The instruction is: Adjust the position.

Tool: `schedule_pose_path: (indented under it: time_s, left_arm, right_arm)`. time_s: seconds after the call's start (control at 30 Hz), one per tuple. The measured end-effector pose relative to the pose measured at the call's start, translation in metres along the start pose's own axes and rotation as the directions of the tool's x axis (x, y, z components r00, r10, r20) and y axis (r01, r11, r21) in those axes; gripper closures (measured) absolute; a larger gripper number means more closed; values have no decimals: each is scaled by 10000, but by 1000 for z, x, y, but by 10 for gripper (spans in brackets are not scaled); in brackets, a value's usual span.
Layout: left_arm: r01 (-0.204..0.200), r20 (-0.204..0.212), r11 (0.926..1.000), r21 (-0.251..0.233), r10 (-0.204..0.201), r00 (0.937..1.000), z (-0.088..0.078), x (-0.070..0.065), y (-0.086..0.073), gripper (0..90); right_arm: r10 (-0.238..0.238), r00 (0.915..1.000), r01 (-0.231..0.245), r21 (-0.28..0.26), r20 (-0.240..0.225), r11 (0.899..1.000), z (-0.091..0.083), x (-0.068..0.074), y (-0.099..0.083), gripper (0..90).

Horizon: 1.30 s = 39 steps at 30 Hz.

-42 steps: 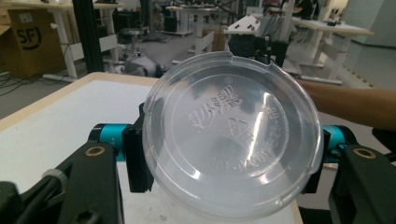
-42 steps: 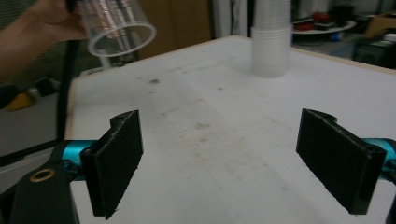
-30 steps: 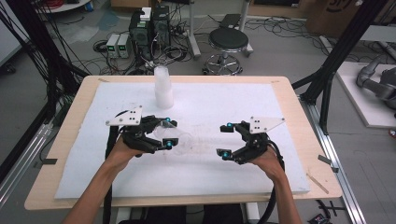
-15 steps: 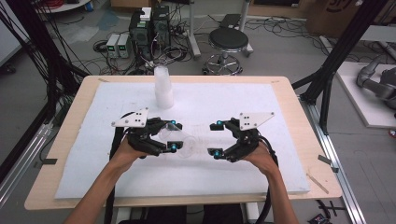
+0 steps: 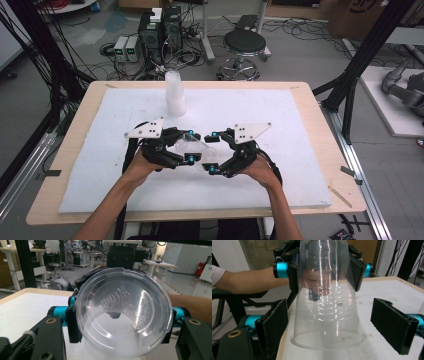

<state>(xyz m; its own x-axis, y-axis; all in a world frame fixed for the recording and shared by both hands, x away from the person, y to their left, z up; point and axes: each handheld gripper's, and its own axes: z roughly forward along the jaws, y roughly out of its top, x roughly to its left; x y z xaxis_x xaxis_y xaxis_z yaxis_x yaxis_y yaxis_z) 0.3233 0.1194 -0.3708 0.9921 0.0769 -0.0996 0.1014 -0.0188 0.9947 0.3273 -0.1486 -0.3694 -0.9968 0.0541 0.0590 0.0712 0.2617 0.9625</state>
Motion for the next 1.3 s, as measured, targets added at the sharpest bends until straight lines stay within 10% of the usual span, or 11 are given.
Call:
schedule_pose_path:
  time_s: [0.9, 1.1, 1.3]
  left_arm:
    - [-29, 70, 10000, 18, 29, 10000, -1, 1, -1, 381]
    - [287, -292, 9995, 119, -283, 9992, 0, 3, -2, 48]
    - [105, -443, 9997, 214, -96, 9990, -8, 2, 3, 27]
  right_arm:
    - [-435, 9990, 433, 369, 32, 9984, 18, 2, -2, 317]
    - [-367, 9993, 364, 358, 78, 9987, 16, 1, -2, 322]
    - [-257, 9996, 251, 381, 148, 9990, 13, 0, -2, 322]
